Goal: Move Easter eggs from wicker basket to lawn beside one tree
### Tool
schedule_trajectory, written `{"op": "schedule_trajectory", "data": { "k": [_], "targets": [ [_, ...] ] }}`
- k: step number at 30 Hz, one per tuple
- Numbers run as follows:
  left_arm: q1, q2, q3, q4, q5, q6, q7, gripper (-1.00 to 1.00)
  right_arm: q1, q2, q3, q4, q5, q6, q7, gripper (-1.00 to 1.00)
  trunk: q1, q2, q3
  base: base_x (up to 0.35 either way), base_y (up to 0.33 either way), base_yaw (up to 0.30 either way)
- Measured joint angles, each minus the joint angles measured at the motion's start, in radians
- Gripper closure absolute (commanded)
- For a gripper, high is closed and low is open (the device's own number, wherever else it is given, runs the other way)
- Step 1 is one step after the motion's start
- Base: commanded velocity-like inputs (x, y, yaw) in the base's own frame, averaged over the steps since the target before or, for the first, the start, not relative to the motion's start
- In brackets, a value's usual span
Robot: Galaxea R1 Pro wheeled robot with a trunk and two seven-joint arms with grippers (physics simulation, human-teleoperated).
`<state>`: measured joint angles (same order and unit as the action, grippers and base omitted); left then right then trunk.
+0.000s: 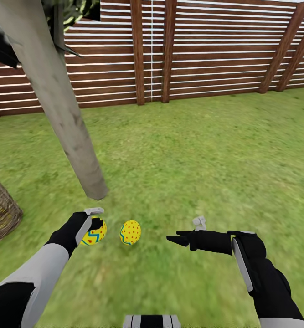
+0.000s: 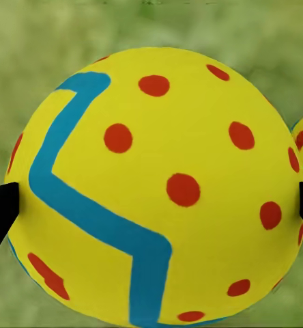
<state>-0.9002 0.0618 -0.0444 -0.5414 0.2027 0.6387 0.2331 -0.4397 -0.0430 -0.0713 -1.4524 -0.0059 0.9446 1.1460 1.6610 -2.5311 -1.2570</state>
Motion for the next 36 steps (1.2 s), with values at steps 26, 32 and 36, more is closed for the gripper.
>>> {"op": "schedule_trajectory", "data": {
  "k": [26, 32, 36],
  "targets": [
    [0.002, 0.0, -0.001, 0.0, -0.005, -0.091, 0.012, 1.0, 0.0, 0.0, 0.0, 0.001, 0.005, 0.0, 0.0, -1.0, 0.012, -0.006, -0.101, 0.0, 0.0, 0.0],
    [0.001, 0.0, -0.001, 0.0, -0.005, -0.086, 0.009, 1.0, 0.0, 0.0, 0.001, 0.002, 0.005, 0.0, 0.0, -1.0, 0.012, -0.006, -0.101, 0.018, 0.0, 0.0],
    [0.001, -0.001, -0.001, 0.005, -0.006, -0.082, 0.011, 1.0, 0.0, 0.001, 0.001, 0.002, 0.006, 0.0, -0.001, -1.0, 0.011, -0.006, -0.101, 0.214, 0.0, 0.0]
  ]
}}
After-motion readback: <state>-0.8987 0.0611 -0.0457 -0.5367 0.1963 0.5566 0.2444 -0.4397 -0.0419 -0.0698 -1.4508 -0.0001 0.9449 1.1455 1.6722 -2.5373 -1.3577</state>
